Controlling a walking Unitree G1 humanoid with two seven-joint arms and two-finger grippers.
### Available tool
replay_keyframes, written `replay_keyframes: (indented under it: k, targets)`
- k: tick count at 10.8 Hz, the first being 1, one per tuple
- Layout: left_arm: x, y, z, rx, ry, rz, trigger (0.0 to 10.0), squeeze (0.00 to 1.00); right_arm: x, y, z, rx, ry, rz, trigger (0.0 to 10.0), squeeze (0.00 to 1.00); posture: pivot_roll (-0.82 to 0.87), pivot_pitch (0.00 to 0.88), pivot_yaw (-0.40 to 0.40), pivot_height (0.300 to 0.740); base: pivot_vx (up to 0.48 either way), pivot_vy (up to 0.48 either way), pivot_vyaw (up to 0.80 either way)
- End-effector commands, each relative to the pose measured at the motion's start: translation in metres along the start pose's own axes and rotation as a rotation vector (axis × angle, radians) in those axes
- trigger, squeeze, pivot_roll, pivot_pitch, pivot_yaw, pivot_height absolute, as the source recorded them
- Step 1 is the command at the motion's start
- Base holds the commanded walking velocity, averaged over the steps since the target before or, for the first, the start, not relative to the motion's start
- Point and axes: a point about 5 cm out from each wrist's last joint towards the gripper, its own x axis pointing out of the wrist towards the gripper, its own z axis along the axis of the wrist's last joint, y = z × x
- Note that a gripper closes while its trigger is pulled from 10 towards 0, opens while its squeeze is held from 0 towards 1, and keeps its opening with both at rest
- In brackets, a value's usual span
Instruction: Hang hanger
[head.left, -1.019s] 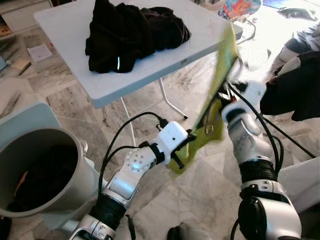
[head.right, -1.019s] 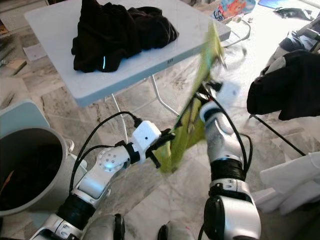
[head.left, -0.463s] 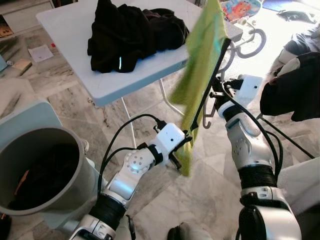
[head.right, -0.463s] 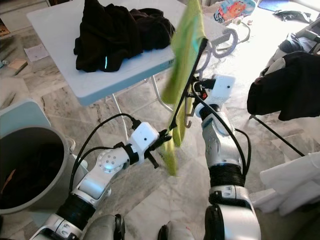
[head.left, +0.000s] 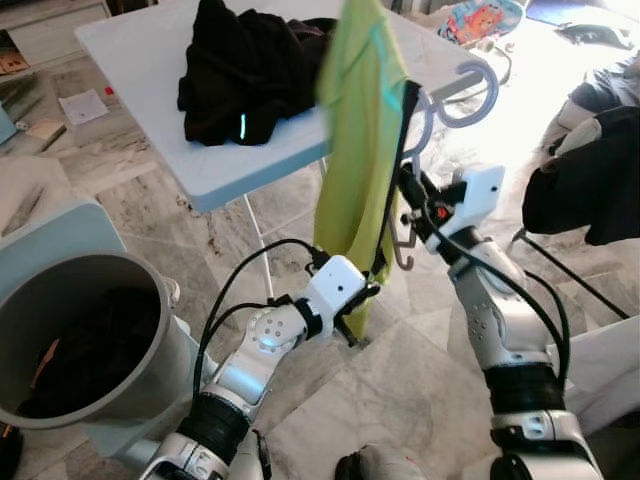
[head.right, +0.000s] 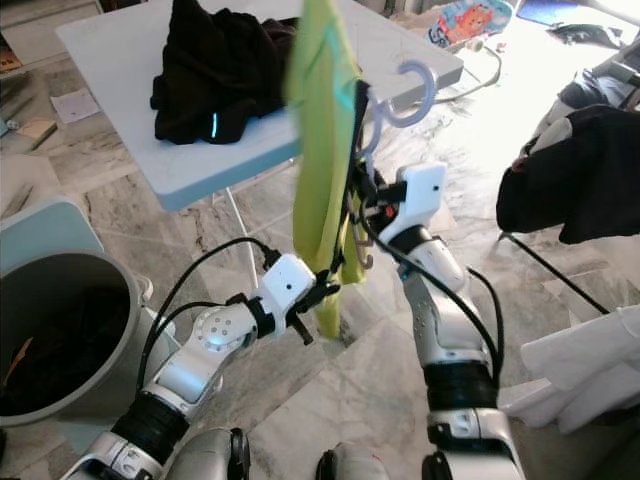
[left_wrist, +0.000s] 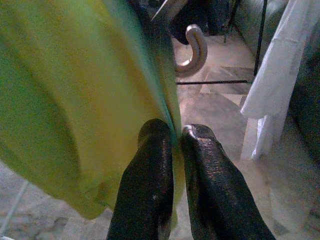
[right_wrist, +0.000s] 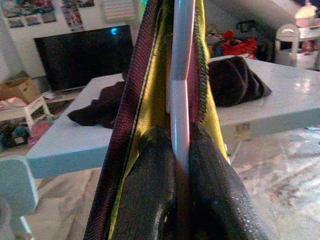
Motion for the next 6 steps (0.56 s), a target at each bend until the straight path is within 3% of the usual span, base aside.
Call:
replay_keyframes:
  k: [1, 4, 6]
  targets:
    - [-0.003, -0.001, -0.007, -0.014, 0.025, -0.012, 10.0, 1.00, 0.000, 0.006, 0.014, -0.042, -0.062, 0.064, 10.0, 0.00, -0.07, 0.050, -0.040, 0.740, 0.000, 0.000, 0.00]
    - [-0.004, -0.003, -0.007, -0.036, 0.012, -0.042, 10.0, 1.00, -0.007, 0.010, 0.010, -0.083, -0.035, 0.123, 10.0, 0.00, -0.07, 0.050, -0.039, 0.740, 0.000, 0.000, 0.00]
    - [-0.010, -0.008, -0.004, -0.007, 0.002, -0.114, 10.0, 1.00, -0.015, 0.011, 0.006, -0.159, -0.014, 0.176, 10.0, 0.00, -0.06, 0.054, -0.037, 0.740, 0.000, 0.000, 0.00]
